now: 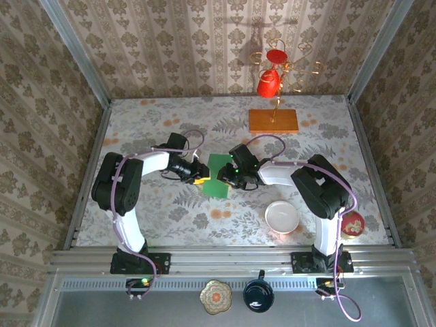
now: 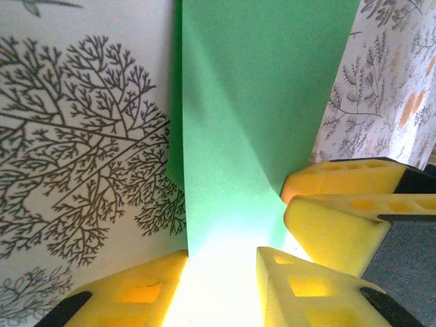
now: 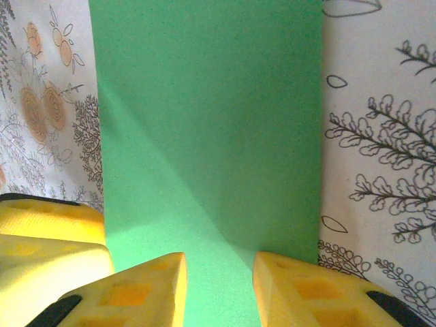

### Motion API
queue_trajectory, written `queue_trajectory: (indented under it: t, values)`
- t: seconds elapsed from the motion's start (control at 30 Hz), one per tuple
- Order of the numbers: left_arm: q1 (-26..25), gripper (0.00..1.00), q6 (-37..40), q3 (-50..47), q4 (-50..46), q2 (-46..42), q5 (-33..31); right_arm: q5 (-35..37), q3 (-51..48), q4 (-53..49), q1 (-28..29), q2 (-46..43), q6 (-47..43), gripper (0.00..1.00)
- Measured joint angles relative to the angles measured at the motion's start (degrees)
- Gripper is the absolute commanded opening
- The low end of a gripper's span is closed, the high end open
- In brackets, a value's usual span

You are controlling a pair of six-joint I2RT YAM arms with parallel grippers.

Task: Fold a paper plane with a square sheet of paper (pick it up from the middle)
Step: Third fold the triangle at the center of the table.

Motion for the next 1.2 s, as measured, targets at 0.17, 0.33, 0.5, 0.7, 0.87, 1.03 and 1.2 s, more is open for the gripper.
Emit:
queue_trajectory:
  t: [0.17,0.33,0.5,0.7,0.87,1.03,1.2]
  values:
    - [0.04,0.29,0.02,0.35,0.20,0.72,0.22,0.00,0.00,0.00,0.00,-0.02,-0.02,0.35]
    - [0.04,0.24,0.22,0.59,0.20,0.81,0.22,0.00,0.00,0.02,0.00,-0.02,-0.02,0.37]
    - [0.07,0.14,0.15,0.59,0.17,0.81,0.22,-0.20,0.00,0.31,-0.02,-0.24,-0.28,0.44]
    - [0.09,0.07,-0.72,0.48,0.96,0.74,0.17,0.74,-0.35,-0.72,-0.68,-2.40,-4.17,0.56]
    - [0.11,0.05,-3.76,-1.62,3.50,-1.49,-0.07,3.48,-0.39,-3.52,-0.63,-8.31,-13.20,0.62]
    - [0.11,0.05,-7.45,-3.89,5.40,-5.09,-1.03,6.95,-0.96,-3.74,1.44,-14.40,-23.45,0.61]
    - [0.04,0.05,-11.74,-5.53,7.37,-8.57,-2.54,11.32,-5.92,0.79,5.16,-18.14,-34.10,0.61]
